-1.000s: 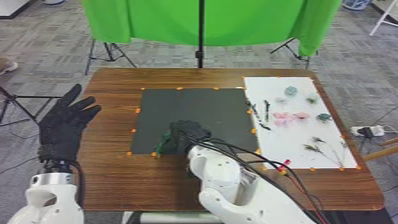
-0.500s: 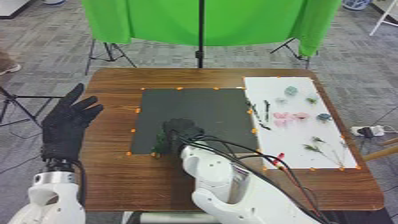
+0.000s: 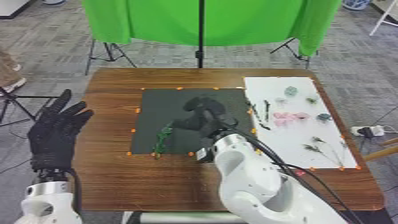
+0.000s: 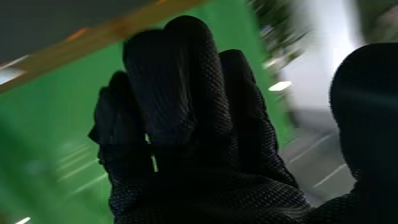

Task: Arrange flowers

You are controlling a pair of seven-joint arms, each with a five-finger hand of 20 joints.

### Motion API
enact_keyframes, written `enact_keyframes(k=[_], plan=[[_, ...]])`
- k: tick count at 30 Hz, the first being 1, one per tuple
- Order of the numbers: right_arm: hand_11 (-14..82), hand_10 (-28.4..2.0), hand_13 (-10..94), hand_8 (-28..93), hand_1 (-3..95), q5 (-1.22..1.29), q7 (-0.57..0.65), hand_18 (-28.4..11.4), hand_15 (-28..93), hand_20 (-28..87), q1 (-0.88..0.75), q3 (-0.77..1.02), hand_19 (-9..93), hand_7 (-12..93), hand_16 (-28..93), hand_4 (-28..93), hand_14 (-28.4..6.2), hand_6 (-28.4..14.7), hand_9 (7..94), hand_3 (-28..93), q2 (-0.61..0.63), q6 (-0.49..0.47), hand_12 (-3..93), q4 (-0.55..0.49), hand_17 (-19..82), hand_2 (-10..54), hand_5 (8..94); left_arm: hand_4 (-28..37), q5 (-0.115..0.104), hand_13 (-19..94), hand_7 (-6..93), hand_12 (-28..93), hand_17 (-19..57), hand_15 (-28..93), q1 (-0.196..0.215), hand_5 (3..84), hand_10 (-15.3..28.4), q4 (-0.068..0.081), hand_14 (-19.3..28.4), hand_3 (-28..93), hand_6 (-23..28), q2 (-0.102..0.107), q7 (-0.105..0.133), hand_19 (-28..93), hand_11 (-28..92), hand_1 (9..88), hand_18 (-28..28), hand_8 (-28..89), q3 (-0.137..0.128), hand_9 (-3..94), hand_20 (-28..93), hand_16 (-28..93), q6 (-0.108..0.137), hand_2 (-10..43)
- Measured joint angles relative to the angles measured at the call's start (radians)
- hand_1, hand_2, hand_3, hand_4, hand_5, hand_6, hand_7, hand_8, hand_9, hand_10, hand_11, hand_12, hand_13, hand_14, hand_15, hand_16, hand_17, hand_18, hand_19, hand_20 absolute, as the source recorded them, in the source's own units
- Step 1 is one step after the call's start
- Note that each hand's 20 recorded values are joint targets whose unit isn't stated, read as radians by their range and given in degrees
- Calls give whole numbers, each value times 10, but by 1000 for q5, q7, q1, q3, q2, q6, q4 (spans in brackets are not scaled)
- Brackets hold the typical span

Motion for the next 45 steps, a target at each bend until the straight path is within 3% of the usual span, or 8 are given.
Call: enact_keyframes(k=[4, 8, 12, 19, 26, 36, 41, 45], plan=[[288, -202, 690, -105, 293, -4, 61, -278, 593, 225, -101, 159, 880, 91, 102, -240, -164, -51, 726, 696, 95, 22, 154, -78, 342, -57, 574, -282, -57, 258, 92, 146, -66, 617, 25, 357, 187, 10, 261, 743, 65, 4, 83, 504, 291, 161, 235, -73, 0, 364, 344, -67, 3, 89], [279, -204, 684, -104, 297, -6, 115, -278, 588, 211, -221, 316, 881, 92, 102, -239, -166, -54, 721, 698, 214, 28, 156, -124, 339, -58, 571, -283, -89, 258, 93, 148, -66, 619, 43, 358, 186, 16, 261, 744, 65, 11, 110, 499, 288, 154, 232, -73, 10, 369, 352, -69, 18, 92], [280, -204, 683, -103, 302, -10, 193, -280, 589, 202, -352, 471, 884, 91, 102, -240, -164, -57, 719, 701, 304, 39, 157, -128, 339, -61, 571, -283, -149, 254, 93, 150, -68, 617, 61, 359, 186, 17, 260, 745, 67, 50, 144, 494, 288, 156, 231, -73, 27, 370, 355, -71, 33, 94], [293, -205, 687, -103, 306, -35, 322, -281, 614, 191, -505, 643, 900, 91, 102, -240, -160, -63, 720, 702, 342, 62, 160, -105, 344, -65, 570, -283, -125, 251, 93, 152, -68, 616, 59, 362, 190, 21, 259, 746, 71, 54, 112, 491, 287, 167, 229, -73, 30, 366, 361, -73, 34, 91], [301, -210, 684, -101, 314, -45, 380, -283, 624, 183, -615, 767, 907, 87, 100, -238, -160, -65, 712, 698, 342, 25, 162, -98, 341, -73, 566, -283, -123, 251, 91, 153, -67, 617, 38, 361, 191, 27, 259, 744, 74, 69, 111, 490, 289, 170, 229, -73, 63, 365, 367, -74, 34, 92], [307, -202, 682, -107, 344, -2, 378, -282, 627, 178, -626, 725, 900, 112, 93, -240, -153, -41, 722, 706, 354, -62, 158, -30, 333, -91, 635, -283, -108, 251, 92, 153, -66, 617, 23, 359, 192, 27, 259, 745, 76, 67, 101, 490, 291, 175, 229, -72, 54, 362, 371, -75, 32, 92], [335, -175, 721, -107, 418, -17, 380, -267, 604, 172, -598, 658, 904, 140, 103, -263, -131, -28, 767, 724, 371, -68, 168, 14, 358, -92, 695, -283, -95, 251, 91, 153, -66, 619, 22, 357, 193, 26, 259, 744, 76, 53, 85, 491, 295, 179, 230, -71, 43, 362, 373, -75, 30, 91], [316, -112, 840, 29, 568, -61, 381, -225, 550, 177, -564, 601, 931, 158, 150, -282, -79, -8, 888, 644, 389, -66, 209, 50, 453, -95, 858, -283, -89, 251, 91, 153, -65, 619, 22, 357, 192, 26, 259, 744, 76, 45, 79, 492, 296, 179, 230, -72, 39, 361, 374, -76, 29, 91]])
